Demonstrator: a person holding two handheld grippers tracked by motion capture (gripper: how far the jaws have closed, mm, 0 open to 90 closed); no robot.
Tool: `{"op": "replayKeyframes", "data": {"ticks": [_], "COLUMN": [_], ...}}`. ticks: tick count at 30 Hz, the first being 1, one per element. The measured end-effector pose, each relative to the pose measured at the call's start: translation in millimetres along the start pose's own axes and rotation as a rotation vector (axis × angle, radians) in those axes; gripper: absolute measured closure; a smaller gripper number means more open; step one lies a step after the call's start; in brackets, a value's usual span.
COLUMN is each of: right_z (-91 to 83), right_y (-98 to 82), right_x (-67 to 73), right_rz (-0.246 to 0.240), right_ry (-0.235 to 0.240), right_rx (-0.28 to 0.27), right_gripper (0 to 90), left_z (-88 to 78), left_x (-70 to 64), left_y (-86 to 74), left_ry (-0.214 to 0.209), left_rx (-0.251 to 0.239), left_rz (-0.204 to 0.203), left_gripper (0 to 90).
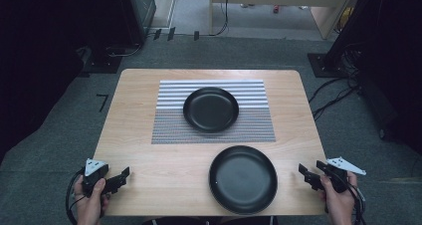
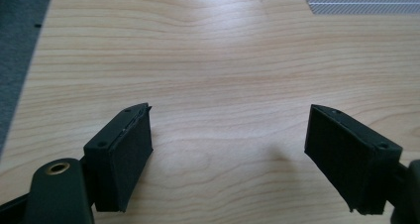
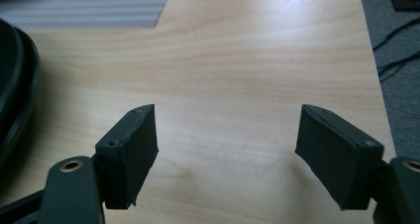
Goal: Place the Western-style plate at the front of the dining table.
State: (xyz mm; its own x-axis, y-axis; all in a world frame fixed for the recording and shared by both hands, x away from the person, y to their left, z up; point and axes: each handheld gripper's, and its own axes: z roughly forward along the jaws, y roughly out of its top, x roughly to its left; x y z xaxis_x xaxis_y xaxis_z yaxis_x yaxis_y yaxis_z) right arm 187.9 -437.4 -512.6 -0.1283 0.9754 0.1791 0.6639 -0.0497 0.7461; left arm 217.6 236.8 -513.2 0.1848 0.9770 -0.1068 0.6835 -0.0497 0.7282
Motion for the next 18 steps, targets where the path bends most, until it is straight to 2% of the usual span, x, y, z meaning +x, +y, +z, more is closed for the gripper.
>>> {"op": "replayKeyframes", "data": {"ticks": [2, 6, 9, 11, 18], "right_z": [2.1, 5.0, 5.7, 7.7, 9.7], "right_y": [-3.5, -7.8, -9.4, -11.8, -11.1], "right_x": [0.9, 3.0, 5.7, 8.6, 9.5], "right_rz": [-0.014, -0.043, -0.069, -0.111, -0.127], "right_ry": [-0.019, -0.074, -0.092, -0.101, -0.083], "right_rx": [0.017, 0.034, 0.033, 0.026, 0.04], "right_gripper": [23.5, 23.8, 23.3, 20.8, 13.3], "left_z": [-0.3, 2.4, 3.3, 3.4, 3.9], "left_x": [-0.2, -7.1, -7.0, -6.9, -7.0], "left_y": [-1.9, -5.4, -4.7, -4.7, -4.3], "left_ry": [0.015, 0.063, 0.052, 0.051, 0.052], "left_rx": [-0.004, -0.006, 0.002, 0.001, 0.002], "left_rz": [0.017, 0.089, 0.1, 0.099, 0.098], "left_gripper": [17.4, 16.3, 13.8, 13.6, 13.2]}}
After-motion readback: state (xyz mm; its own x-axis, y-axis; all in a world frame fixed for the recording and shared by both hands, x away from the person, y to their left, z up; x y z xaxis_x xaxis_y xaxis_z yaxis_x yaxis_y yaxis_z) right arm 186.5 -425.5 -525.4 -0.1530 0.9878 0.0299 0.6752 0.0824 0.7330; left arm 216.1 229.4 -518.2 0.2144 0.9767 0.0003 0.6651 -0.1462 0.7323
